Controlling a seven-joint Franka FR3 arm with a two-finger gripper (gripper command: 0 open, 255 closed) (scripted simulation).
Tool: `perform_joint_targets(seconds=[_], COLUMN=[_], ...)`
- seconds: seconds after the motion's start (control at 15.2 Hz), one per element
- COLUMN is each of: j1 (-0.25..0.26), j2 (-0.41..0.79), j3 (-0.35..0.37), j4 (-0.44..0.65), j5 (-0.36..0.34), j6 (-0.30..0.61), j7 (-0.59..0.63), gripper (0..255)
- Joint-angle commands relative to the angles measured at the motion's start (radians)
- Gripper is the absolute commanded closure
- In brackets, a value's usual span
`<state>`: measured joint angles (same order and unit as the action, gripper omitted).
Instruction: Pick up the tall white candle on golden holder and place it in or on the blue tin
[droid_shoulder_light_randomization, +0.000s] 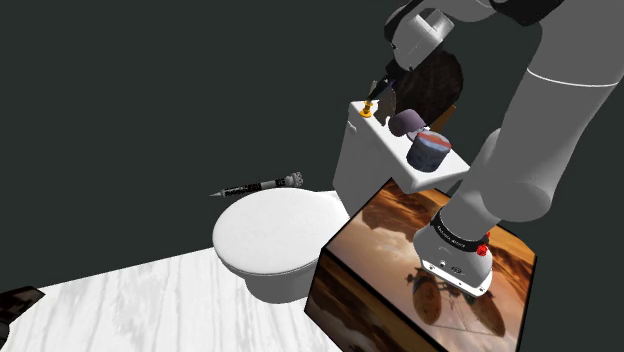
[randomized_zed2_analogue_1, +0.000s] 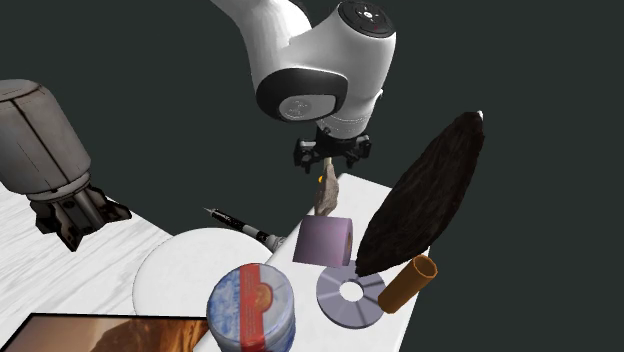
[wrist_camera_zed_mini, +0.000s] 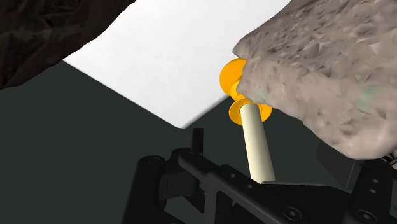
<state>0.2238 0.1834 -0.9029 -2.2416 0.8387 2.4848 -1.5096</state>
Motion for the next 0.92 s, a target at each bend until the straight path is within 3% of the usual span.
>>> perform_joint_targets(seconds=[0.0,0.2,0.66,0.73,0.86], j1=[-0.016,-0.035,-0.035,-0.035,-0.035], j2=[0.04,0.082,0.082,0.082,0.082], j3=[0.022,0.049,0.049,0.049,0.049], j4=[0.013,0.027,0.027,0.027,0.027], j5=[0.056,0.111,0.111,0.111,0.111], j6=[0.0,0.002,0.002,0.002,0.002], j7=[-0.035,-0.068,-0.068,-0.068,-0.068], gripper=[0,0,0,255,255])
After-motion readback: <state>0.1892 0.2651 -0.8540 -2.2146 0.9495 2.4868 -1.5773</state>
